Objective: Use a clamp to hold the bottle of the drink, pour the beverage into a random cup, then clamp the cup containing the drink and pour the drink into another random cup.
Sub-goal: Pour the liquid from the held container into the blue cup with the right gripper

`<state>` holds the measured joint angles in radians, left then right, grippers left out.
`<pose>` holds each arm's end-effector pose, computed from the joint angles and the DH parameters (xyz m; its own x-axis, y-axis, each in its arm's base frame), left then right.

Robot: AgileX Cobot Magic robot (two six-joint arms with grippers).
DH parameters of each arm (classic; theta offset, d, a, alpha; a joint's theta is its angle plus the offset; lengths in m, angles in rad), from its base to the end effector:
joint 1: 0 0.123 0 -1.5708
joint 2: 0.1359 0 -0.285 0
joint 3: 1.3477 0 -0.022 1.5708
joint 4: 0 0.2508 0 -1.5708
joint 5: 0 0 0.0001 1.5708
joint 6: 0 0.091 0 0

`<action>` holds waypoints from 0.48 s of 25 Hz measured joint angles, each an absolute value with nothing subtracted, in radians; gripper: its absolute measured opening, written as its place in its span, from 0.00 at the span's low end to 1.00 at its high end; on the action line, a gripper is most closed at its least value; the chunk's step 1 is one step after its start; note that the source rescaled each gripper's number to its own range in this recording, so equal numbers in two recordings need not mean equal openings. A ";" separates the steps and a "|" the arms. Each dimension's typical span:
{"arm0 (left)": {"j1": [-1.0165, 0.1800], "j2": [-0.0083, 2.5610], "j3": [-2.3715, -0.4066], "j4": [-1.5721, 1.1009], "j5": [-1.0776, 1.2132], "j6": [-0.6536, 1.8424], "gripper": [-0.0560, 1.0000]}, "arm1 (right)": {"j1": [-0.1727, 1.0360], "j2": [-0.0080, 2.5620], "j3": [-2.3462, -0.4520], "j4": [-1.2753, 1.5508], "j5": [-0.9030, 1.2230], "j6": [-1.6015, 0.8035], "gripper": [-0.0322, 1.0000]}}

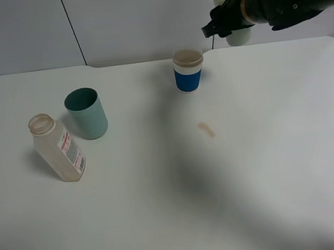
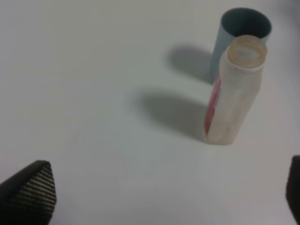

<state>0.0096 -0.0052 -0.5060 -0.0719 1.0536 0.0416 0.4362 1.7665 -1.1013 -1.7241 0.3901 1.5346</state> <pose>-0.0061 -0.0057 0.2797 -0.4383 0.0018 -0.8988 0.0492 0.9985 -0.0220 0.3664 0.1329 0.2324 -0.4185 -0.4000 -0.8154 -0.1827 0.9165 -0.3558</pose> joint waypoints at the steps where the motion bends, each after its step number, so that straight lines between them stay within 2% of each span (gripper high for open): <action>1: 0.010 -0.005 -0.506 -0.072 1.054 0.042 1.00 | 0.445 1.776 -1.107 -1.724 0.410 1.503 0.04; 12: 0.010 -0.005 -0.506 -0.072 1.054 0.042 1.00 | 0.516 1.900 -1.233 -1.688 0.507 1.294 0.04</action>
